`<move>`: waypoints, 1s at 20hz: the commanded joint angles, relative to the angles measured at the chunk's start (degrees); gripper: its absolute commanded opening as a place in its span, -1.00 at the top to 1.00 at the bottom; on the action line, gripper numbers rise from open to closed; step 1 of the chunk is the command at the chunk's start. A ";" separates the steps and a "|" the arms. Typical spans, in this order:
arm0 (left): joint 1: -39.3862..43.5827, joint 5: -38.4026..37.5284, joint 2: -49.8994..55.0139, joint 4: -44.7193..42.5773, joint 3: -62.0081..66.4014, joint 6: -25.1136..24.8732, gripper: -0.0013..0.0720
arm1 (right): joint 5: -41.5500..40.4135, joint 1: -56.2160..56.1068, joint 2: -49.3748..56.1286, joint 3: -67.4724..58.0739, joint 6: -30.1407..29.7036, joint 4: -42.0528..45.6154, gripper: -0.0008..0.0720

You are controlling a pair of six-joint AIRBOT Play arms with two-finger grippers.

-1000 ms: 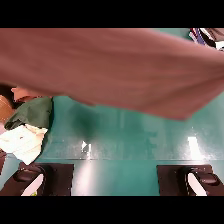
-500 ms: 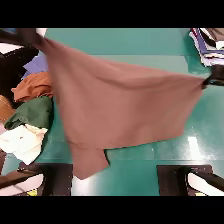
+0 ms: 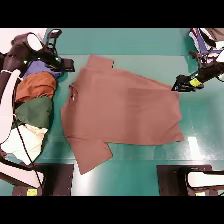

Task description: Fold the shirts.

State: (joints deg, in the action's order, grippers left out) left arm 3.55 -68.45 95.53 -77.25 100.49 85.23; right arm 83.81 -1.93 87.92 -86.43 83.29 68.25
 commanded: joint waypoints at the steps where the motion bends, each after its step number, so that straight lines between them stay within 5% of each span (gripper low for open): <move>1: -4.74 -8.07 -3.87 2.23 -1.51 -0.22 -0.51 | 1.42 2.97 -2.54 1.44 -4.55 -9.25 -0.14; 12: -9.88 -5.49 -41.18 9.75 -64.15 -0.63 -0.51 | -1.46 10.71 -30.84 29.59 -5.60 -16.17 -0.14; 20: -8.41 6.05 -42.18 19.67 -74.29 -1.99 -0.50 | -2.19 10.71 -34.80 31.28 -5.62 -16.13 -0.14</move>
State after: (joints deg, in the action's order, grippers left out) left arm -5.91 -67.33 53.93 -62.24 29.36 84.75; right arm 81.91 8.71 54.15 -55.70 77.69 52.21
